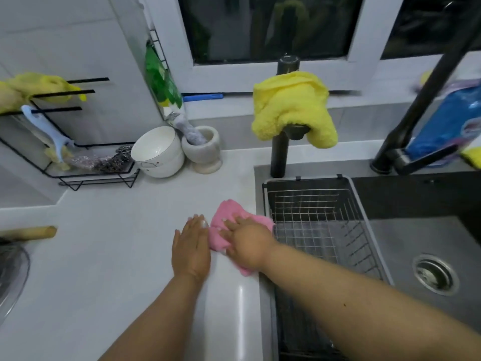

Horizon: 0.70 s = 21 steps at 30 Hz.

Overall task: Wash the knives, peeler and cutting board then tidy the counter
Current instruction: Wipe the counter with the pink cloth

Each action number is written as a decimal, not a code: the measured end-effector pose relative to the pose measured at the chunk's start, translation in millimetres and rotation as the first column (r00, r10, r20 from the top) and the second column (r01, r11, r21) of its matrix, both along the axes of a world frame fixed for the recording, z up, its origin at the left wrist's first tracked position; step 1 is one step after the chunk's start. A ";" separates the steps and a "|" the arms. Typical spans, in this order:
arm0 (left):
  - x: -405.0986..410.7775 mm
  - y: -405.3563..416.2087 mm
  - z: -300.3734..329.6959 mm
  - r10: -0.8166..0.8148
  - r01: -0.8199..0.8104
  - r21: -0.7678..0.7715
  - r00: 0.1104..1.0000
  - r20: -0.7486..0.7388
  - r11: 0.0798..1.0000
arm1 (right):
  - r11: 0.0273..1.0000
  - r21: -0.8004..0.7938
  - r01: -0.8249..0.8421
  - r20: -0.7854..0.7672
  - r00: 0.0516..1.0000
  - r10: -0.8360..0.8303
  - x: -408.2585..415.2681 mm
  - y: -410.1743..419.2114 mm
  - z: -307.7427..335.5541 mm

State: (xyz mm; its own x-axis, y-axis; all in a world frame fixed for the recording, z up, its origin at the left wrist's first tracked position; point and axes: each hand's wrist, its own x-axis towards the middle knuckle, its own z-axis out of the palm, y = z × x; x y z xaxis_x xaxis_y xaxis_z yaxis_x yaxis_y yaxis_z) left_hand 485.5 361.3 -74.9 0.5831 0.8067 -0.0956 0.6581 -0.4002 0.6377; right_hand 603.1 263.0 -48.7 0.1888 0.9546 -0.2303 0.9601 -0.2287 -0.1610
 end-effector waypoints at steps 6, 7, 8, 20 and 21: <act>7.2 -6.0 15.7 0.080 -0.054 -0.219 0.991 0.111 0.974 | 0.959 -0.063 0.277 -0.427 0.861 -0.277 -16.5 -51.8 38.5; 13.6 -10.0 19.7 0.111 -0.066 -0.287 0.983 0.145 0.956 | 0.907 -0.076 0.415 -0.634 0.682 -0.365 -10.6 -60.4 46.3; 22.3 -15.5 22.9 0.113 -0.042 -0.337 0.975 0.191 0.940 | 0.834 -0.120 0.538 -0.782 0.466 -0.413 -2.9 -70.8 54.3; 134.9 -69.8 15.5 -0.385 0.397 0.065 0.911 -0.150 0.915 | 0.240 0.011 0.971 -0.932 0.097 -0.350 157.5 -103.7 76.3; 137.1 -73.8 11.4 -0.377 0.408 0.115 0.900 -0.221 0.906 | 0.292 0.157 0.944 -0.879 0.268 -0.393 168.1 -97.5 78.8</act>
State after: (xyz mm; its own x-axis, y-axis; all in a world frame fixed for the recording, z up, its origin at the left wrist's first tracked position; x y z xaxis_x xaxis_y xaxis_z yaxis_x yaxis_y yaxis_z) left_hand 622.6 287.5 -63.6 0.8386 0.5294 -0.1283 0.5286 -0.7340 0.4264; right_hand 771.2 165.5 30.1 0.9065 0.4050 -0.1196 0.0102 -0.3041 -0.9526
